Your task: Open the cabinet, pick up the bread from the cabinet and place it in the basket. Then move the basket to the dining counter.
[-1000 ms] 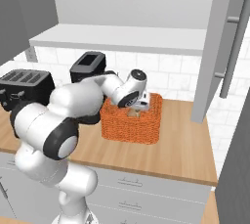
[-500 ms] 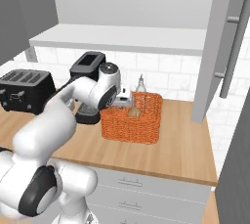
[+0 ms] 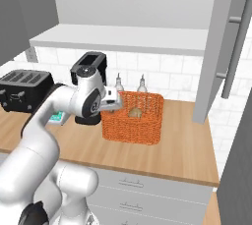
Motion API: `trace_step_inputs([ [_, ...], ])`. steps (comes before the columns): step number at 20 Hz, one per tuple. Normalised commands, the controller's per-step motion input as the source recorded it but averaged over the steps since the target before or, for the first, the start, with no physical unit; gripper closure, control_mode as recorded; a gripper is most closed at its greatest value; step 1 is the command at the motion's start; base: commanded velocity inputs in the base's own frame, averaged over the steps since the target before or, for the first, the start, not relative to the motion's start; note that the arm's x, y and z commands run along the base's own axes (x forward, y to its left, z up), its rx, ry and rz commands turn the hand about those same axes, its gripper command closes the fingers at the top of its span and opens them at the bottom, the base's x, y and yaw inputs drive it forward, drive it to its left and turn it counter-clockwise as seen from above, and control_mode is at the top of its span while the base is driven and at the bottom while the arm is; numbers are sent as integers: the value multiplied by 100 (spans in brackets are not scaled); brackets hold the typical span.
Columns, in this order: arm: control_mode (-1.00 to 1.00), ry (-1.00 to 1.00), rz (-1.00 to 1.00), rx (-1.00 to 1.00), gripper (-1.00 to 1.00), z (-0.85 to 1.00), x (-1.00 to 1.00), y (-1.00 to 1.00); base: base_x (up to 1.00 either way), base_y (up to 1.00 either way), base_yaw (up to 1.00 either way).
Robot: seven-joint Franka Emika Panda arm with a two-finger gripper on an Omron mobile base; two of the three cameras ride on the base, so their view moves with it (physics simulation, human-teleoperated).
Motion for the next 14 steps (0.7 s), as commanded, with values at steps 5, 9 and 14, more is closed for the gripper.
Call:
trace_step_inputs([
  [5,-100,0,8,-5,-100,-1,18,31,0,0,0],
  [9,-100,3,12,-8,-100,-30,53,28,0,0,0],
  [14,-100,7,13,-12,-100,-13,65,-1,0,0,0],
])
